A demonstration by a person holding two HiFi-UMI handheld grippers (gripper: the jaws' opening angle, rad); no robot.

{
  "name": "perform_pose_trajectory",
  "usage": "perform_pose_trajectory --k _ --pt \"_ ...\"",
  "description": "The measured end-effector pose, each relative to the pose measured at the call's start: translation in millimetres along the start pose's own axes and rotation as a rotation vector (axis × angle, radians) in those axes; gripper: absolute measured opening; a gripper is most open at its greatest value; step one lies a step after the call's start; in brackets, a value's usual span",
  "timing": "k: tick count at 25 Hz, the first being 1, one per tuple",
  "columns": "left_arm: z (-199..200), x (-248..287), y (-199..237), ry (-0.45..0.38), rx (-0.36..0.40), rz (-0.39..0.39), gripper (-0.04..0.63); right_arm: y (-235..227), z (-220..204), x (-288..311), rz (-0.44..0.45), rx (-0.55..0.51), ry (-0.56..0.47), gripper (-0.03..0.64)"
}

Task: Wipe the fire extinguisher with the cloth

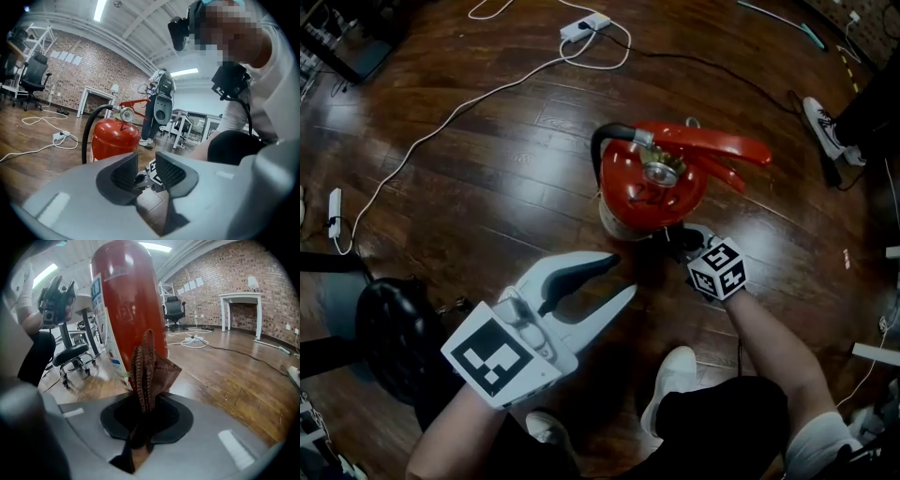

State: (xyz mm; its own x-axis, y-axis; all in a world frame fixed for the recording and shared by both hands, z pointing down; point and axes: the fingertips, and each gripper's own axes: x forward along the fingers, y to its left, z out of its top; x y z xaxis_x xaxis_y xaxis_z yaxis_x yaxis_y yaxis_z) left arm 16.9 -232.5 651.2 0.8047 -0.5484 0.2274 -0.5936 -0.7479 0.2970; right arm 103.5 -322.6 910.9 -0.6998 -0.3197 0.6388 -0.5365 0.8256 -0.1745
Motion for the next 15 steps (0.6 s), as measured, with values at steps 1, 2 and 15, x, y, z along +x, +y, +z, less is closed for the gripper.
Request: perform_pose_trajectory --k 1,2,15 --pt "-0.1 -0.5 1.2 0.001 -0.002 0.002 0.115 0.4 -3.7 1.9 -0.001 -0.003 0.017 0.052" --pt "0.1 -0.9 2.6 0.0 -0.005 0.003 0.115 0.1 -6.2 3.0 -0.004 -0.004 0.029 0.052" --pt "-14.3 12.2 6.5 0.042 0.015 -0.05 0.115 20.1 81.4 -100.0 -0.055 -0.013 -0.214 0.052"
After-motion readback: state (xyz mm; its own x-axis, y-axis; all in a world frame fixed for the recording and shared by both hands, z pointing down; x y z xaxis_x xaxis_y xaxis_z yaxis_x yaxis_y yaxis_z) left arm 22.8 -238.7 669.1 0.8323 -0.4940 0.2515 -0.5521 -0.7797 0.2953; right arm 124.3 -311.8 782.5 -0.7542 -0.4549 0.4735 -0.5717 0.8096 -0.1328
